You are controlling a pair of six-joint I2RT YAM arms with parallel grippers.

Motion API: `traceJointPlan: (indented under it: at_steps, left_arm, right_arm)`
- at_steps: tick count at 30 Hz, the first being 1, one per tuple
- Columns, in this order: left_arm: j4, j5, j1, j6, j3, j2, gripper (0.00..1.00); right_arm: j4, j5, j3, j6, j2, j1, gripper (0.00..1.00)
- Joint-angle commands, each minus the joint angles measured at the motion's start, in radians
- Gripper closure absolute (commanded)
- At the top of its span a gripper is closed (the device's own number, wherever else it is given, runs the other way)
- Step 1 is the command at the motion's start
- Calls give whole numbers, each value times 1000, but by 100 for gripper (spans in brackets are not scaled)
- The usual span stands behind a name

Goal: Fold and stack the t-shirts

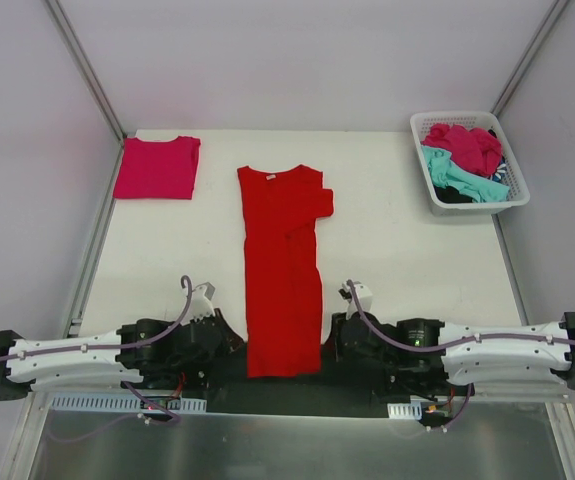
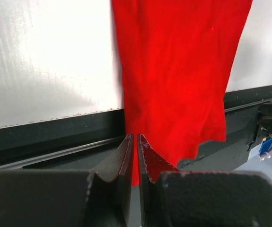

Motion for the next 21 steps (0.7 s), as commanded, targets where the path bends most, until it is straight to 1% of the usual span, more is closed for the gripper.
traceJointPlan:
  at_steps: [1,5,9,12,15,18,21]
  left_arm:
    - [78,15,-2,-47,-26,6,93]
    - [136,24,-39,-116,-87,-4,94]
    - [142,3,-85,-179,-148,-78,94]
    - [142,-2,-90,-197,-157,-96,94]
    - [141,3,-96,-211,-153,-81,95]
    - [147,6,-102,-214,-142,-52,95]
    - [164,38,-104,-223,-139,-14,95]
  right_arm:
    - [79,50,-8,75,33,30,62]
    - [145,56,-37,110,71,57,64]
    - [180,82,-54,161,99,103,65]
    - [220,96,-83,212,98,131,65]
    - [229,113,-95,253,90,163,66]
    - [231,111,-98,268,93,169,66]
    - [236,105,-91,270,104,174,66]
